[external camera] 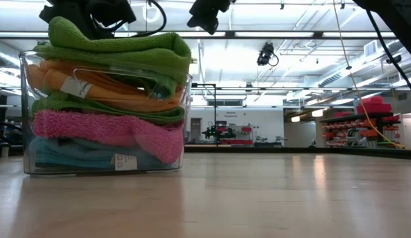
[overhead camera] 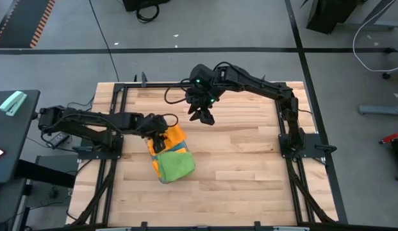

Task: Fold microfiber towels
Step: Put the yellow towel into the transparent bin, then return to Home Position

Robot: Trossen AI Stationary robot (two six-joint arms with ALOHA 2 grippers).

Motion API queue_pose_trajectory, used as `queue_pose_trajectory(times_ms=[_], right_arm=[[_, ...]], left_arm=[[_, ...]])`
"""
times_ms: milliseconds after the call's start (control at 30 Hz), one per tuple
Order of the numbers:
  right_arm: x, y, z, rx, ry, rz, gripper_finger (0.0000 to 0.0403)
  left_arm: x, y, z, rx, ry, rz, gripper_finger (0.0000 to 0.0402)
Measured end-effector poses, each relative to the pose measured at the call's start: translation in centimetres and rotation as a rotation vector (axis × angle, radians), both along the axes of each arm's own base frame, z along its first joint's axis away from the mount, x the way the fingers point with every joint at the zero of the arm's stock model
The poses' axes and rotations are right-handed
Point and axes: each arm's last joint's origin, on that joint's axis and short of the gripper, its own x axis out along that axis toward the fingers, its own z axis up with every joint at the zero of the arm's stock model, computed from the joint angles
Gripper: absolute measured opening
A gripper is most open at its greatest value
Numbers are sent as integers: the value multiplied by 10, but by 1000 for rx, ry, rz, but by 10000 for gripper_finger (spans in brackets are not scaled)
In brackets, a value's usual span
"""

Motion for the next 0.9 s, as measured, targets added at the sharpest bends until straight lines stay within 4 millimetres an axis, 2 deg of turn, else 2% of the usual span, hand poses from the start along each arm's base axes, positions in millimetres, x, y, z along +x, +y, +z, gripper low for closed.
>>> queue_pose_trajectory(times_ms=[133,267,533,733,900], right_arm=[[-1,-2,0,0,1,-5,164],[-4,-6,3,0,-1,-16,164],[-5,5,4,9,15,-5,156],[-20,5,28,-9,-68,-21,114],[-51,2,57,-49,-129,-80,77]], left_arm=[[-1,-1,12,-33,-97,-16,158],[-13,-2,27,-48,-163,-9,160],[-54,-3,63,-93,-360,58,156],[-97,-1,92,-6,-590,137,125],[-124,-1,103,33,-727,177,100]])
